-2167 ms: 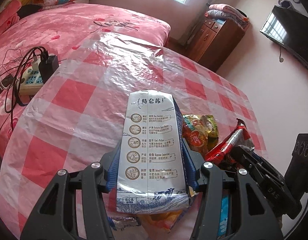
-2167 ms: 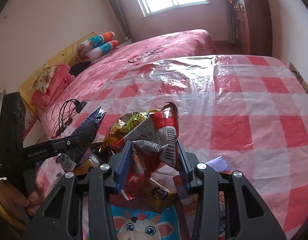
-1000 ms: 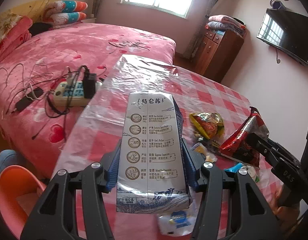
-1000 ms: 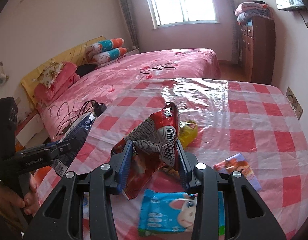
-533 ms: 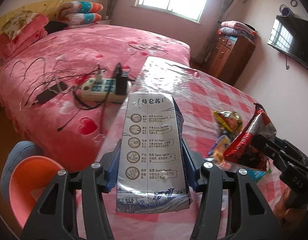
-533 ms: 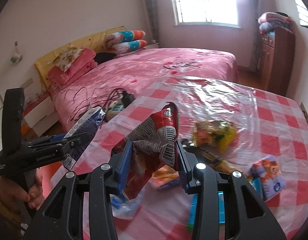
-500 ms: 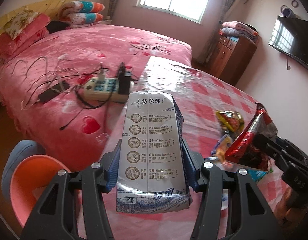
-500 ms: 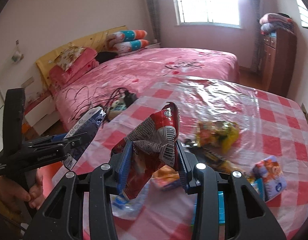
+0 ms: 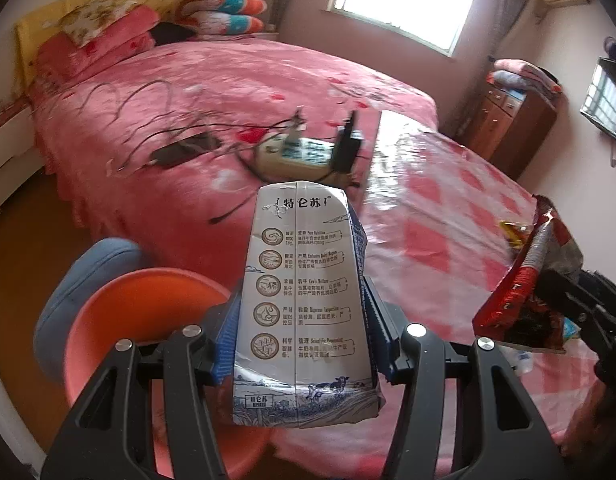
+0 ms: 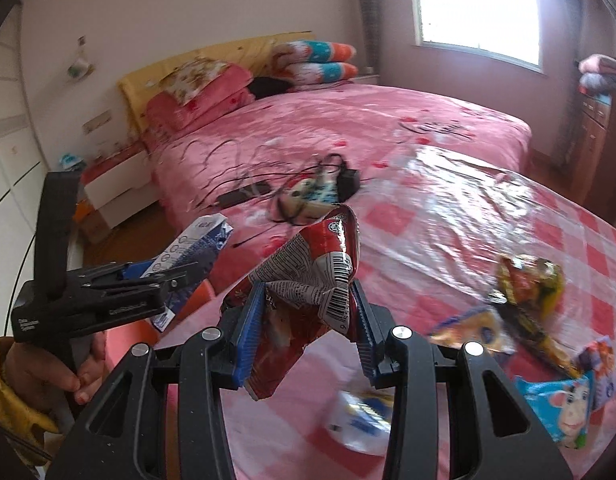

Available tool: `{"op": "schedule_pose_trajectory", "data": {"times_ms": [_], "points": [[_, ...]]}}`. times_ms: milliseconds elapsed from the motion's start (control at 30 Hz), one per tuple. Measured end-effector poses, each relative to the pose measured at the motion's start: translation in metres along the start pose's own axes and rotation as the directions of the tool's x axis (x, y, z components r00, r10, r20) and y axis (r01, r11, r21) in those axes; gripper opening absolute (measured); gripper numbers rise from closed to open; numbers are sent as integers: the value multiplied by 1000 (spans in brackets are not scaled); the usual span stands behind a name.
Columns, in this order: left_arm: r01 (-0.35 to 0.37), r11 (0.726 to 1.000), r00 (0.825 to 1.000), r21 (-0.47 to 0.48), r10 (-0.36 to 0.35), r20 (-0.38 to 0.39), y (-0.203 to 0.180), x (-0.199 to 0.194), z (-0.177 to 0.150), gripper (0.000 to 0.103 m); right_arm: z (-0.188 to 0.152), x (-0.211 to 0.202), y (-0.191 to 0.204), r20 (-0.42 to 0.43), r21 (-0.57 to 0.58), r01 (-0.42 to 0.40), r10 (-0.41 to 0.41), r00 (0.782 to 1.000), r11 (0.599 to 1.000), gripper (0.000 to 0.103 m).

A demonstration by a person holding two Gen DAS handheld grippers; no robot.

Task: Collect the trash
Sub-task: 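Carry the carton and wrapper to the orange bucket and release both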

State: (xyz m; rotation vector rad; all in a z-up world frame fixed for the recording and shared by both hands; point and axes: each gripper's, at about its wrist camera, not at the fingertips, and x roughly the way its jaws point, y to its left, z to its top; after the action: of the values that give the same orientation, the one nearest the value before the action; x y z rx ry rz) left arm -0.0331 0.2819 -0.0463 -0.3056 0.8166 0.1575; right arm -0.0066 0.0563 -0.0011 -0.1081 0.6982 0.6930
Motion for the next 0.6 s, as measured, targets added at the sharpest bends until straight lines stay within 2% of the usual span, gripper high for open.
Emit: {"op": "schedule_pose_trajectory", "data": {"times_ms": [300, 600], "points": [[-96, 992, 995, -78, 94, -30, 56, 0, -19, 56, 7, 29, 60, -53, -109, -109, 103, 993, 988, 43], [-171, 975, 984, -143, 161, -76, 98, 7, -37, 56, 3, 60, 112, -122, -206, -189, 166, 979, 960, 43]]}}
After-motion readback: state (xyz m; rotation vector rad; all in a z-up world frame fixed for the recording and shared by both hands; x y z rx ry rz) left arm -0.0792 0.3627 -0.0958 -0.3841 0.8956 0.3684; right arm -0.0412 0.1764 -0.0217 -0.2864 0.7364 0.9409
